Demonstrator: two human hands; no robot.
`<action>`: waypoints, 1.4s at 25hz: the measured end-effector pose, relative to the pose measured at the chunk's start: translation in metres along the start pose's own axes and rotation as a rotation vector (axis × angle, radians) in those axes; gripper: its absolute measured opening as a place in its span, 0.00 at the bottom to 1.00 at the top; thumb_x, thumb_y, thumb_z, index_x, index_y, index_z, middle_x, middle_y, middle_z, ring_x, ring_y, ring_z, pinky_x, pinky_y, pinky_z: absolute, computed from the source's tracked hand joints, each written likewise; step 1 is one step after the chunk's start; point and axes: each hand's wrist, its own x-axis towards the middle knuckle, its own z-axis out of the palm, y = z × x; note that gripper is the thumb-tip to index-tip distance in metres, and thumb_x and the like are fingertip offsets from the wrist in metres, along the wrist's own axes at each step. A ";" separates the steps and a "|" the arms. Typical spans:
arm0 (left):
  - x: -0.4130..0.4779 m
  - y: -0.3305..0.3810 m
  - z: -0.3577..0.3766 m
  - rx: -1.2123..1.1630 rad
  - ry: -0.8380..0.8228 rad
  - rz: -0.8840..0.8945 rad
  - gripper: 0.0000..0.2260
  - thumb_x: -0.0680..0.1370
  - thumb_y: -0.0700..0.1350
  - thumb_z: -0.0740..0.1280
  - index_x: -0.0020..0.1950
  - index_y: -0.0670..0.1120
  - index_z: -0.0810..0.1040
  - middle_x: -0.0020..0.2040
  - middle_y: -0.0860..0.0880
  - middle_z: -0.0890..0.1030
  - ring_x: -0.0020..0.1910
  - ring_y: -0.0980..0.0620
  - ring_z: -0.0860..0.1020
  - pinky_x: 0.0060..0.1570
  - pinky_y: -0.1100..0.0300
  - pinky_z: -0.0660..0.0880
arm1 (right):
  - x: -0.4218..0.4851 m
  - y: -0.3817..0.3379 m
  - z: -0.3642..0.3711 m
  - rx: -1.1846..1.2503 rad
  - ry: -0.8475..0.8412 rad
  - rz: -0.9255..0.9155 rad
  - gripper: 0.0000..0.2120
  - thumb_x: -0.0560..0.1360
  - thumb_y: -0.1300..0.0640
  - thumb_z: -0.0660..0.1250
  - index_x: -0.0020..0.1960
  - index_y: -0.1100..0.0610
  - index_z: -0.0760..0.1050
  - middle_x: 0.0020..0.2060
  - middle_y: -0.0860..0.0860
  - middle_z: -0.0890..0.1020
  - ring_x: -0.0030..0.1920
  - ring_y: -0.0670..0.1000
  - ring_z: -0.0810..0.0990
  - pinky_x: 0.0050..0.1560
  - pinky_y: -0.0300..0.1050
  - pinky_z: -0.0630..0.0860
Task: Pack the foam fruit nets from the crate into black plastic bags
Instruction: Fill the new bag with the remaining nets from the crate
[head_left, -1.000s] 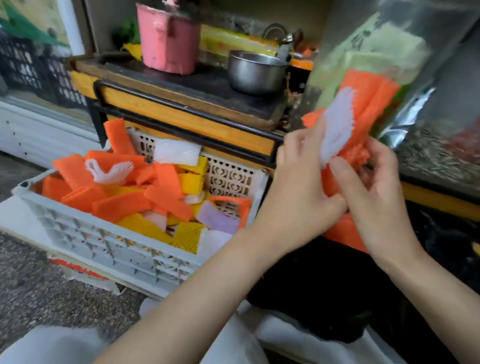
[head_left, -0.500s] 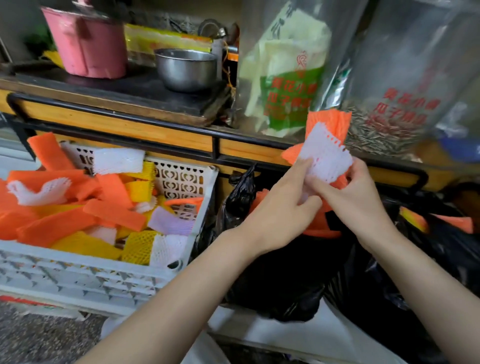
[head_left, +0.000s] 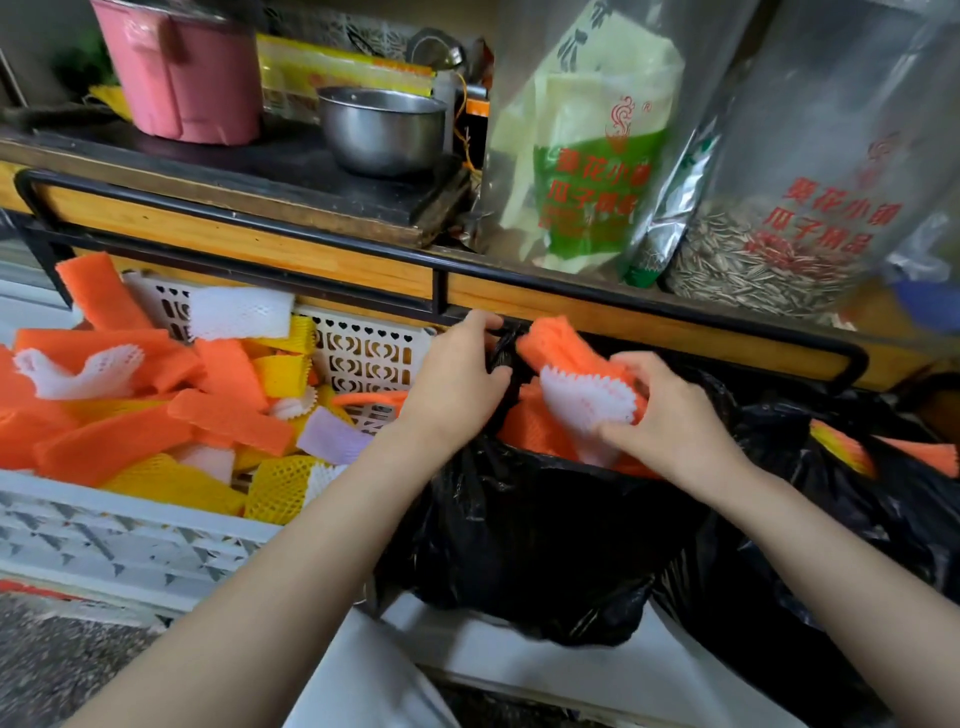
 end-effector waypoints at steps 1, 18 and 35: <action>0.000 -0.004 0.001 -0.044 -0.002 -0.027 0.17 0.76 0.39 0.67 0.64 0.46 0.73 0.56 0.50 0.78 0.58 0.51 0.76 0.54 0.63 0.71 | -0.004 0.002 0.001 -0.033 -0.047 -0.008 0.30 0.63 0.56 0.73 0.64 0.49 0.70 0.53 0.52 0.82 0.53 0.55 0.80 0.51 0.44 0.73; 0.021 0.054 0.019 -0.218 0.083 0.171 0.03 0.80 0.42 0.62 0.46 0.48 0.71 0.37 0.55 0.72 0.37 0.55 0.71 0.33 0.66 0.64 | -0.004 0.029 -0.031 -0.207 -0.023 0.185 0.30 0.65 0.58 0.73 0.66 0.56 0.69 0.57 0.58 0.79 0.58 0.61 0.76 0.51 0.47 0.71; -0.014 -0.019 -0.019 -0.166 0.183 0.106 0.03 0.79 0.42 0.62 0.48 0.44 0.73 0.39 0.47 0.78 0.40 0.51 0.75 0.42 0.61 0.69 | 0.042 -0.021 0.063 -0.258 -0.752 -0.204 0.21 0.75 0.54 0.66 0.67 0.50 0.70 0.73 0.58 0.63 0.73 0.59 0.60 0.70 0.45 0.58</action>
